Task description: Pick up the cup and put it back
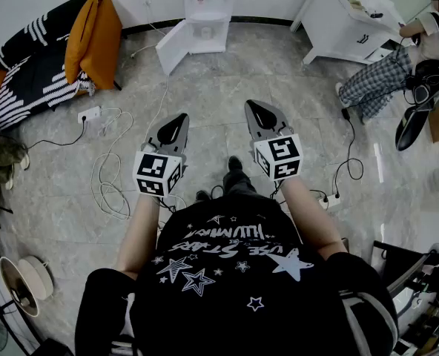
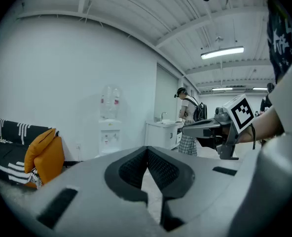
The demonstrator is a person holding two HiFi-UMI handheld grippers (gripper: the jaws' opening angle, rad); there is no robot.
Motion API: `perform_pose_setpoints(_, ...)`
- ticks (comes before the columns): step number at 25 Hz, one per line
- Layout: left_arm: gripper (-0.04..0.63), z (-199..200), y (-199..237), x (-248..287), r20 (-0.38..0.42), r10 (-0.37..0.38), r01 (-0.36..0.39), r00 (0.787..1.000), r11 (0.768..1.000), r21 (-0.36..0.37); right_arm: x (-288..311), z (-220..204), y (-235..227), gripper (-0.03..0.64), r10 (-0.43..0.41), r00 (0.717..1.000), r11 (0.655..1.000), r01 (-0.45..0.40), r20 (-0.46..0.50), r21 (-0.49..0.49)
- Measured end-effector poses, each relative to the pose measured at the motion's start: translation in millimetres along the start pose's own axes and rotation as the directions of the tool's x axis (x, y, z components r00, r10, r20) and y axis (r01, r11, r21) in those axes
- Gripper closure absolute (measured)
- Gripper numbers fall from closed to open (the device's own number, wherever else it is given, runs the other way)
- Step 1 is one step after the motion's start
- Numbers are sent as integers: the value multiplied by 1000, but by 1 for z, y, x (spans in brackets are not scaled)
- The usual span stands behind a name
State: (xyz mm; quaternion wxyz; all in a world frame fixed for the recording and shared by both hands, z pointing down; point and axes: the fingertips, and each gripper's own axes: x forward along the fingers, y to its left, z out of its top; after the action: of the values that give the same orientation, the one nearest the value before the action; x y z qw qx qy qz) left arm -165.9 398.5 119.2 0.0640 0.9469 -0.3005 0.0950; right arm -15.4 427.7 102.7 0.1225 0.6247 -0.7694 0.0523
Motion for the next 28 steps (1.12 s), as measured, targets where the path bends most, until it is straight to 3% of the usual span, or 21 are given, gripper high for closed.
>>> perform_pose_setpoints(16, 586, -34, 8, -27, -54, 30, -32, 998, 999, -26, -1, -23, 5, 611, -41, 999, 995, 42, -9, 94)
perform_pose_setpoints(23, 586, -26, 26, -19, -60, 54, -55, 997, 998, -11, 12, -21, -10, 604, -43, 999, 989, 40, 14, 144)
perform_pose_setpoints(28, 586, -25, 46, 15, -75, 65, -66, 995, 998, -15, 54, -28, -37, 466, -20, 1000, 987, 20, -1, 159)
